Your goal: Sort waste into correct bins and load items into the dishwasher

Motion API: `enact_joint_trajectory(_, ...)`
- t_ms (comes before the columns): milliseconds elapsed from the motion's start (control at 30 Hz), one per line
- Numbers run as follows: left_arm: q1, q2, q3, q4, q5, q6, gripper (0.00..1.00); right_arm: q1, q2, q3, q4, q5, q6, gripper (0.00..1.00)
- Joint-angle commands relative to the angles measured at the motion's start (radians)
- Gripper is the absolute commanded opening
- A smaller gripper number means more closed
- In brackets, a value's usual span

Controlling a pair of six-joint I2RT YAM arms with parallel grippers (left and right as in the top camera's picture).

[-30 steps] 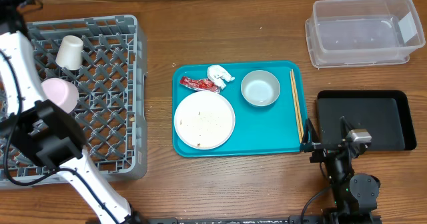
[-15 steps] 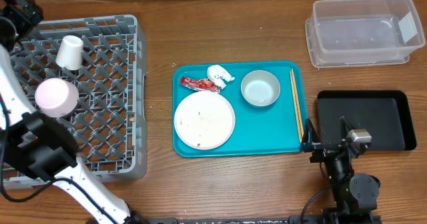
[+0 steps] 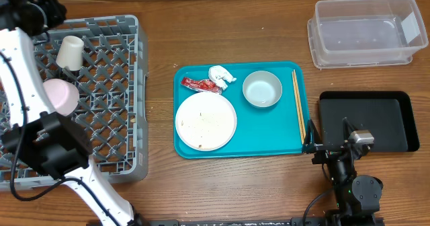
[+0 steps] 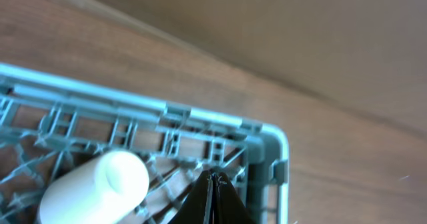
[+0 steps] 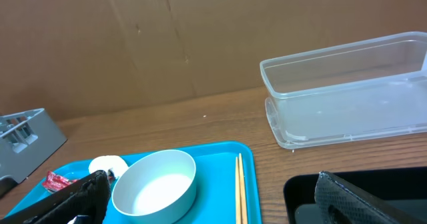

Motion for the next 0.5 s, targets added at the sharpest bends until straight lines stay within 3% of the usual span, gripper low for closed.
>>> enact_joint_trajectory(0, -0.084, -0.015, 0.011, -0.029, -0.243, 0.103, 0.04, -0.006, -0.011, -0.010, 0.006, 0.005, 0.003, 1.00)
enact_joint_trajectory(167, -0.164, 0.000, 0.006, -0.029, -0.599, 0.149, 0.04, -0.006, -0.011, -0.010, 0.006, 0.005, 0.003, 1.00)
enact_joint_trajectory(467, -0.169, 0.091, 0.003, -0.061, -0.629, 0.153, 0.04, -0.006, -0.011, -0.010, 0.006, 0.005, 0.003, 1.00)
